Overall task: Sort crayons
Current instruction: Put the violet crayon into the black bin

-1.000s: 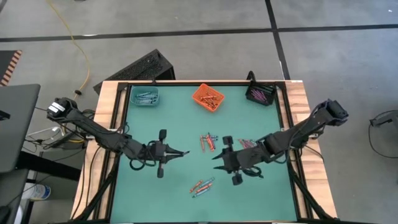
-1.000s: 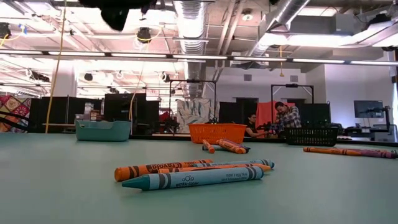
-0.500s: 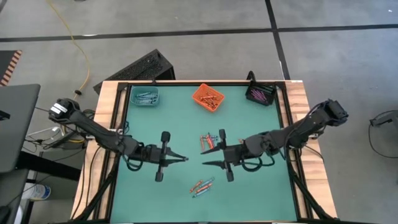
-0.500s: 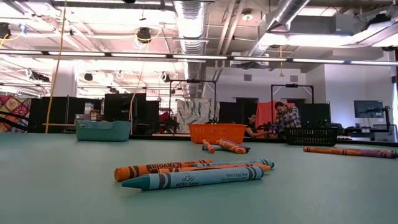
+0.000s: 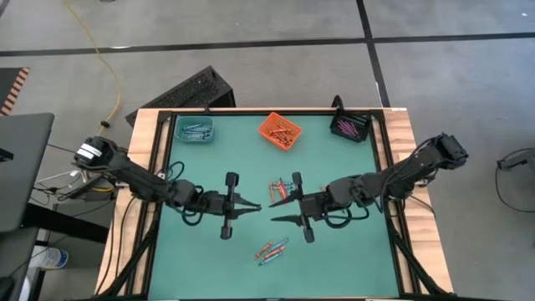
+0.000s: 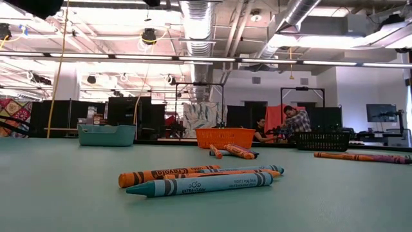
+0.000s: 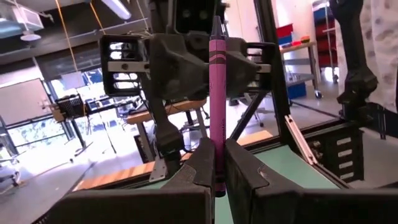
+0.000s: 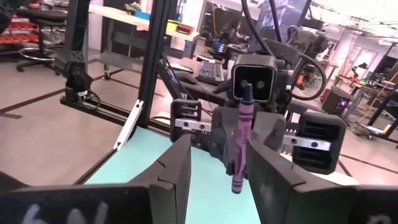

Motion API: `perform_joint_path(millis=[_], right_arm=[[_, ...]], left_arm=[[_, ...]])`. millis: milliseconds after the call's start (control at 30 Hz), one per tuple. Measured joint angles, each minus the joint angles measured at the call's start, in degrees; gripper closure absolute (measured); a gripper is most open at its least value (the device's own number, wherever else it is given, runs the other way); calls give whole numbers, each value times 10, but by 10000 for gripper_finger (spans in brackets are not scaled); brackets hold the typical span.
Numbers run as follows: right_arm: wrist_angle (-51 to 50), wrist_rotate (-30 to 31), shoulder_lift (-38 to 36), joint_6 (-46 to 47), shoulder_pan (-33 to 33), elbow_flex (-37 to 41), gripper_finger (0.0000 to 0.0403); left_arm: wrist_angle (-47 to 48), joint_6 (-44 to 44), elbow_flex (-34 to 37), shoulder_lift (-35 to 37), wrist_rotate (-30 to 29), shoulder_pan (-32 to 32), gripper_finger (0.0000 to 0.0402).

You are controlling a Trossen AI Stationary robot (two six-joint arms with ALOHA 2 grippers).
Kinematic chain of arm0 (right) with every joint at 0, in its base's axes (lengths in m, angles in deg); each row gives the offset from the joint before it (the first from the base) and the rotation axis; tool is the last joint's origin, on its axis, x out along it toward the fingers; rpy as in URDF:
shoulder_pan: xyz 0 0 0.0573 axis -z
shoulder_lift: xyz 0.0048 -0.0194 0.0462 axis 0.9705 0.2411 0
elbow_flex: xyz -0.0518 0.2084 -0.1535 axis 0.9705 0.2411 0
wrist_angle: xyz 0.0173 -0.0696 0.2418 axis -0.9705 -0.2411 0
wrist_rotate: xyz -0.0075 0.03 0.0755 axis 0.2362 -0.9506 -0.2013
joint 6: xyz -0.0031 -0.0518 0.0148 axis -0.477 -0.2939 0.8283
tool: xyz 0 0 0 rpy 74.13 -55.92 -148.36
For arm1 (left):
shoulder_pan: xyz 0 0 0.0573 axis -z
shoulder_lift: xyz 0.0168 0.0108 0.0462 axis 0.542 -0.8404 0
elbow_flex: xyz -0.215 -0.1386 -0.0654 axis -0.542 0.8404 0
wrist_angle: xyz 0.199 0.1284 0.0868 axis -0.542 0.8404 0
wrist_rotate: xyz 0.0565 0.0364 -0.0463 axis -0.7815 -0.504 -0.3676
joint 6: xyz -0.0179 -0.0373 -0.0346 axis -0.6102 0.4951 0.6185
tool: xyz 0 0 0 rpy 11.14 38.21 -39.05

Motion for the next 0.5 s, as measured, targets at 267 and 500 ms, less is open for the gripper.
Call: perform_joint_path(millis=[267,500], right_arm=[[4,1,0,0,4,0,255],[16,11,0,0,5,0,255]], left_arm=[[60,0,-55,0,48,-20,400],[116,-9,-106,-23,51,-23,400]])
